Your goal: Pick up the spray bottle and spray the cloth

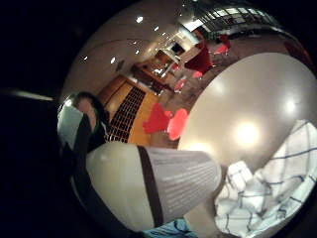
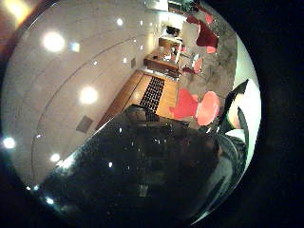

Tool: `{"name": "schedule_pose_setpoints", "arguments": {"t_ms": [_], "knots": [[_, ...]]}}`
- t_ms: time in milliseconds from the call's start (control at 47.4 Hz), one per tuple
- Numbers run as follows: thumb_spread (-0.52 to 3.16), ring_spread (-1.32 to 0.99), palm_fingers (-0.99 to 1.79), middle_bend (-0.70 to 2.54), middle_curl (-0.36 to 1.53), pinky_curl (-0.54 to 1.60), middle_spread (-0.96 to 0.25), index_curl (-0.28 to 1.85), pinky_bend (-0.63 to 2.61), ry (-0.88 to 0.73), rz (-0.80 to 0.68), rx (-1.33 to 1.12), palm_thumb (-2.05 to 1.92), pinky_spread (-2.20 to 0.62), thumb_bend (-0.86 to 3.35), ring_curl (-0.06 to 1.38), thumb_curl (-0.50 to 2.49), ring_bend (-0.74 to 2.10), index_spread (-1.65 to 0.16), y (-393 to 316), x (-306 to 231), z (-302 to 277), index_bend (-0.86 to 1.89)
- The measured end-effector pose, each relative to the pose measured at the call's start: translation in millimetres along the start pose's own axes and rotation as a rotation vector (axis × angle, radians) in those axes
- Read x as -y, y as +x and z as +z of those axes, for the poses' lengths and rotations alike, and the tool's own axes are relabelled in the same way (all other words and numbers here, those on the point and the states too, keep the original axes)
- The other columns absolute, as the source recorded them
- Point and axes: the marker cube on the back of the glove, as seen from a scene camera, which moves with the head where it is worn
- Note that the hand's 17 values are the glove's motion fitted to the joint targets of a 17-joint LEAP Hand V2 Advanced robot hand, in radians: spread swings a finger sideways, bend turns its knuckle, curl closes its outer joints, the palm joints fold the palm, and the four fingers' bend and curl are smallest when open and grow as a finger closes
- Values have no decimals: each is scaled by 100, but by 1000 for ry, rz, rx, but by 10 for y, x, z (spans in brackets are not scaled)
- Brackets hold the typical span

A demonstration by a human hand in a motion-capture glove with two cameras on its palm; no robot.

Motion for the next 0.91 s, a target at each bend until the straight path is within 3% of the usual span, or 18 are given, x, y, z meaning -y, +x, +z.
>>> {"name": "schedule_pose_setpoints", "arguments": {"t_ms": [84, 169, 211, 337, 506, 759, 907], "knots": [[22, -19, 139, 63, 50, 40, -10, 55, 36, -79, 4, 3, 89, -28, -3, 45, 83, 58, -18, 187, -127, 423, 52], [22, -19, 139, 63, 50, 40, -10, 55, 36, -437, 32, 134, 90, -28, -3, 45, 83, 58, -18, 179, -546, 492, 52], [22, -19, 138, 63, 50, 40, -10, 55, 35, -531, 43, 174, 90, -28, -3, 45, 83, 58, -18, 190, -655, 534, 52], [22, -19, 138, 62, 50, 40, -10, 55, 35, -311, 39, 78, 90, -27, -3, 45, 83, 58, -18, 437, -371, 839, 51], [24, -19, 137, 61, 50, 40, -10, 54, 36, -371, 18, 62, 89, -27, -4, 46, 82, 59, -18, 455, -324, 830, 48], [66, -15, 83, 40, 43, 41, -13, 46, 40, -403, -11, 120, 73, -13, -7, 42, 70, 42, -24, 218, -422, 401, 14], [80, -13, 74, 31, 40, 39, -11, 40, 37, -377, -62, 46, 63, -5, -6, 38, 60, 36, -27, 173, -538, -48, 12]]}}
